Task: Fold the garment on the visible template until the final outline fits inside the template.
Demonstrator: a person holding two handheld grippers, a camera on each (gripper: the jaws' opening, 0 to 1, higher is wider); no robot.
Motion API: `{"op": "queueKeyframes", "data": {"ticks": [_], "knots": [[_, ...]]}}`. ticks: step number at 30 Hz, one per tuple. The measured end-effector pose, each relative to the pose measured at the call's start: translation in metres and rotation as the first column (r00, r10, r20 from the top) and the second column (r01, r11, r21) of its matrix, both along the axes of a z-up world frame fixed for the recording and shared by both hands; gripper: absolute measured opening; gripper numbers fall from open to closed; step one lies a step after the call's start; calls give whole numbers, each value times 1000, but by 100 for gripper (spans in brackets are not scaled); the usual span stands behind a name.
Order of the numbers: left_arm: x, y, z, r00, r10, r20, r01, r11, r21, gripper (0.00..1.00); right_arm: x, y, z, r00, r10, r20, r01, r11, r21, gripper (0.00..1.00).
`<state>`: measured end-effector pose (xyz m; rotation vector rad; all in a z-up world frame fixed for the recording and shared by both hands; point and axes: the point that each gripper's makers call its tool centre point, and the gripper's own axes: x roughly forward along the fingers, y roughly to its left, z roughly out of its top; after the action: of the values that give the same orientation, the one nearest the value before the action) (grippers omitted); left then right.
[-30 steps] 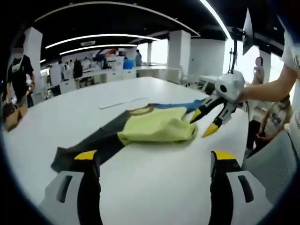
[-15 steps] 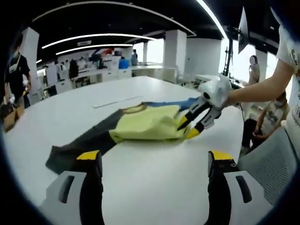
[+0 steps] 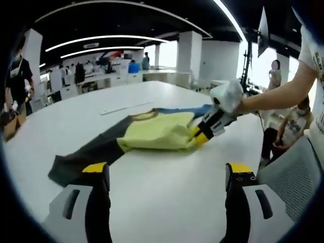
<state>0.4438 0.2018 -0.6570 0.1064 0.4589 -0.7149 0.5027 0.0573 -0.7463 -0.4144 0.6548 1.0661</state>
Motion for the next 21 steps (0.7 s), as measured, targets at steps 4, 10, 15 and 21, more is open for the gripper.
{"op": "queueKeyframes", "data": {"ticks": [4,10,15,21], "knots": [[-2,-1,-3,1000,2,-8,-2,1000,-1,91,3,-3,11,1000,-16,-1,16,1000,19,0],[-7,-1,-7,1000,3,-20,-3,1000,-1,90,14,-2,44,997,-72,6,71,991,112,0],[-9,-4,-6,1000,-3,-24,3,1000,-9,90,37,-2,69,990,-136,35,128,976,175,0],[-8,-4,-7,1000,-6,-27,6,1000,-8,90,65,-6,77,978,-207,27,196,957,213,0]]}}
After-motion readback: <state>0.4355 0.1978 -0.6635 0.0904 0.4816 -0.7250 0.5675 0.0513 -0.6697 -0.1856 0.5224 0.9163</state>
